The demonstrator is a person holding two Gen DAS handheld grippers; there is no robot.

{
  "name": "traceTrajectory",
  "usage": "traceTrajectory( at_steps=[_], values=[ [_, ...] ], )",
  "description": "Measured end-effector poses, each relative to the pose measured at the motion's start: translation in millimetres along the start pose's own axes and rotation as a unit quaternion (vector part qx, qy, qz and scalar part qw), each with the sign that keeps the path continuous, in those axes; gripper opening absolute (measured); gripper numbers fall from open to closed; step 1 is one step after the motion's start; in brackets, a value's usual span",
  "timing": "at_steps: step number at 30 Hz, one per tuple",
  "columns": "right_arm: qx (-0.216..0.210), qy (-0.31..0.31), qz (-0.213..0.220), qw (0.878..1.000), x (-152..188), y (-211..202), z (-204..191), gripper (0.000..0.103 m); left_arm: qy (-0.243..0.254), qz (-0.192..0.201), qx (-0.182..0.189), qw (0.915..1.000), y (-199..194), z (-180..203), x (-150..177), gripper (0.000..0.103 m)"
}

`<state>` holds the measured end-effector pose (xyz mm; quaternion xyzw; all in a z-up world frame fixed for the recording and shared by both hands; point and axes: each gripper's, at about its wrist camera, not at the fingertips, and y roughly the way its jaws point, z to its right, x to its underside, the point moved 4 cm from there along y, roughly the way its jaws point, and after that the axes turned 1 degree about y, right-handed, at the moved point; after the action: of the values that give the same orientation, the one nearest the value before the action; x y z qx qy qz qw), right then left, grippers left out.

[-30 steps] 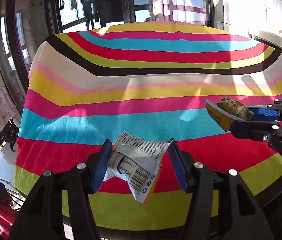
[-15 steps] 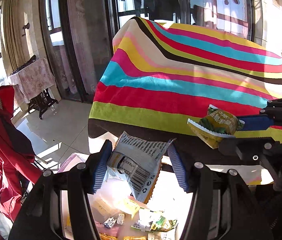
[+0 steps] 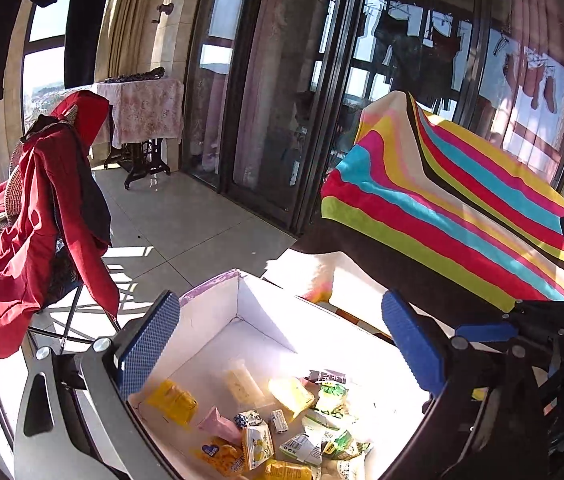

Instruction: Organize snacks

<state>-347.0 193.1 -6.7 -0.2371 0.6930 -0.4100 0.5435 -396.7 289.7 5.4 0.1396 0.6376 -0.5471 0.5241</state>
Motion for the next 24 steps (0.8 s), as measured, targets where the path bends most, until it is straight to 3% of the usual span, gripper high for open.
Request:
traceTrajectory(
  at_steps=[3,7,10,14,15,20,24],
  values=[
    [-0.012,-0.003,-0.002,1.0,7,-2,-7,0.086,-0.022,-0.028,-0.055,0.9979,11,-8,-1,0.101],
    [-0.016,0.005,-0.026,1.0,25,14,-14,0.086,-0.09,-0.061,-0.044,0.9931,28,-18,15,0.101],
    [0.017,0.009,-0.055,0.998,37,30,-12,0.086,-0.141,-0.104,-0.061,0.9827,48,-27,36,0.101],
    [0.039,0.044,-0.076,0.995,40,44,2,0.086,-0.09,-0.135,-0.143,0.9763,61,-19,50,0.101],
    [0.039,0.056,-0.078,0.995,41,45,7,0.086,-0.075,-0.137,-0.15,0.9763,62,-17,52,0.101],
    [0.034,0.09,-0.09,0.991,46,52,19,0.086,-0.087,-0.161,-0.122,0.9756,71,-18,66,0.101],
    [0.036,0.095,-0.094,0.99,48,52,20,0.086,-0.087,-0.178,-0.125,0.9722,76,-19,76,0.101]
  ],
)
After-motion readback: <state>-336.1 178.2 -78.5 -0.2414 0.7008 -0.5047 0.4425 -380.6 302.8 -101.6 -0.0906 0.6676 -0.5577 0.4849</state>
